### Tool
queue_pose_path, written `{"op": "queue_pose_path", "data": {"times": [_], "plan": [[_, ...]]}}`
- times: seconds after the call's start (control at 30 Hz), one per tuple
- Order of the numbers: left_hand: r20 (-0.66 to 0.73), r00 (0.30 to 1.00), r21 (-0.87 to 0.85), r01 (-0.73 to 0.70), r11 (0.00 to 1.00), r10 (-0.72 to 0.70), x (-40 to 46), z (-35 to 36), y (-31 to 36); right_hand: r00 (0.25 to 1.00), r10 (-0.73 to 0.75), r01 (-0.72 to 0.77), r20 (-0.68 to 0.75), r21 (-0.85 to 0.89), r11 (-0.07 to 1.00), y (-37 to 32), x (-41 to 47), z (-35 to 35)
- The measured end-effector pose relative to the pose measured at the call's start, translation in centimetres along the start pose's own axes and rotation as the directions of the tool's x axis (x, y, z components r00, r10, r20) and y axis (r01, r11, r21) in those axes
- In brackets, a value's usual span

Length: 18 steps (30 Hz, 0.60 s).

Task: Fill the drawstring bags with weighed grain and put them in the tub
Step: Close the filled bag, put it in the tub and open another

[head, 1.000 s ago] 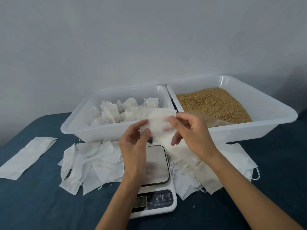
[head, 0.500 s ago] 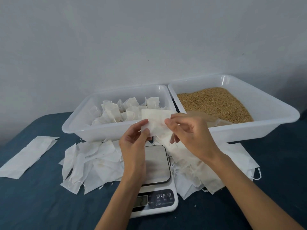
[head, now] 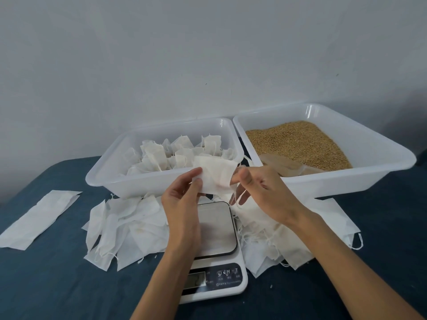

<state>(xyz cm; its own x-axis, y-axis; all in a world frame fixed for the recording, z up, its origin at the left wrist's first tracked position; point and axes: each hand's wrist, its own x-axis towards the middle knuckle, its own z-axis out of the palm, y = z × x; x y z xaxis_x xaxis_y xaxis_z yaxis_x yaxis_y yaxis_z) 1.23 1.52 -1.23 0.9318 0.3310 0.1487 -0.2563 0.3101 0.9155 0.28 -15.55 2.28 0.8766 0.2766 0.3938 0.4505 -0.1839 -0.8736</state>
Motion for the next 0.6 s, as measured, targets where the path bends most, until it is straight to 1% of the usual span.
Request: {"op": "queue_pose_path", "data": {"times": [0.07,0.17,0.3,0.4,0.53,0.6], "plan": [[0.008,1.000,0.018,-0.008,1.000,0.008,-0.11,-0.01,0.06,1.000,0.018,-0.018,0.018,0.004,1.000,0.11,-0.07,0.04],[-0.018,1.000,0.014,0.002,1.000,-0.002,-0.04,-0.05,0.20,0.998,0.064,-0.064,0.019,-0.010,0.998,-0.08,-0.14,-0.06],[-0.051,0.998,-0.033,0.032,0.999,-0.034,0.28,-0.34,0.46,0.999,0.042,-0.041,0.035,-0.017,0.999,-0.11,-0.21,-0.22],[-0.049,0.998,-0.046,0.040,0.998,-0.042,0.39,-0.42,0.47,0.997,0.071,-0.071,0.035,-0.006,0.997,-0.15,-0.19,-0.32],[-0.004,0.999,-0.022,0.038,0.999,-0.038,0.19,-0.28,0.39,0.985,0.144,-0.146,0.100,0.009,0.989,-0.14,0.00,-0.29],[0.008,1.000,0.008,0.022,1.000,-0.022,0.10,-0.13,0.40,0.978,0.152,-0.155,0.144,0.015,0.988,-0.28,0.01,-0.24]]}}
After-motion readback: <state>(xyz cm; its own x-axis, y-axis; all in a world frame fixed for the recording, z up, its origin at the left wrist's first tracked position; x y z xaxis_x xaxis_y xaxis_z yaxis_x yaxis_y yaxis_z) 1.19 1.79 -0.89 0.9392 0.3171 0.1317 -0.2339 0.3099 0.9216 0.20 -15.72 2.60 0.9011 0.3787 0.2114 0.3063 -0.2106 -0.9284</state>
